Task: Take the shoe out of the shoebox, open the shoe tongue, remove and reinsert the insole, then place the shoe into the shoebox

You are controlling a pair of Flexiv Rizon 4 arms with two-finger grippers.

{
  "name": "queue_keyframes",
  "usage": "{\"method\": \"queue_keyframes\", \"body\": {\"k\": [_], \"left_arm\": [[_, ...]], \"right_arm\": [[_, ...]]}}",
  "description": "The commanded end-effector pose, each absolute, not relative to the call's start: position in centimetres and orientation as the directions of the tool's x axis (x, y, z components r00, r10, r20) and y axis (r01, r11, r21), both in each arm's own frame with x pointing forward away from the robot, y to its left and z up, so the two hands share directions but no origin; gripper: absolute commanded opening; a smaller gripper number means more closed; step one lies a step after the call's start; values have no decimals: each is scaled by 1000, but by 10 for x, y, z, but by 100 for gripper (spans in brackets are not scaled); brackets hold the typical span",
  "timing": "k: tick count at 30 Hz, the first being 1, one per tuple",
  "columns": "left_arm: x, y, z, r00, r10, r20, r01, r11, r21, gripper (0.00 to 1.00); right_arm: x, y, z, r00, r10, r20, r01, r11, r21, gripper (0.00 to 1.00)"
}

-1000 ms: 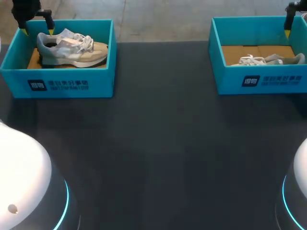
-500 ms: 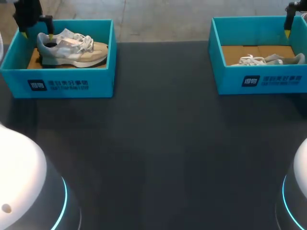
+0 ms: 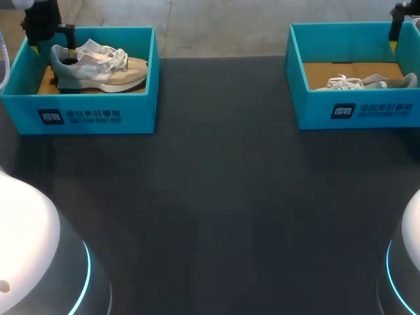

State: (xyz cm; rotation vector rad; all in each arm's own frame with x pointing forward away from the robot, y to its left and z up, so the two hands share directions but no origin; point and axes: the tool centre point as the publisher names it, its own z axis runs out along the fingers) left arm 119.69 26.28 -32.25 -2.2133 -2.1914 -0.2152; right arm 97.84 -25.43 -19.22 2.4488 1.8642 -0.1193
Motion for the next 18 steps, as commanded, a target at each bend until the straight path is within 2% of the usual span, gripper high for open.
{"method": "queue_keyframes", "body": {"k": [1,18], "left_arm": [[1206,264,-329,-4,993,115,997,-4,73,100],[1215,263,-349,-32,992,120,999,27,39,100]], "right_arm": [[978,-254,-192,266,959,-100,964,-267,2,100],[978,-254,-192,266,959,-100,964,-267,2,100]]}}
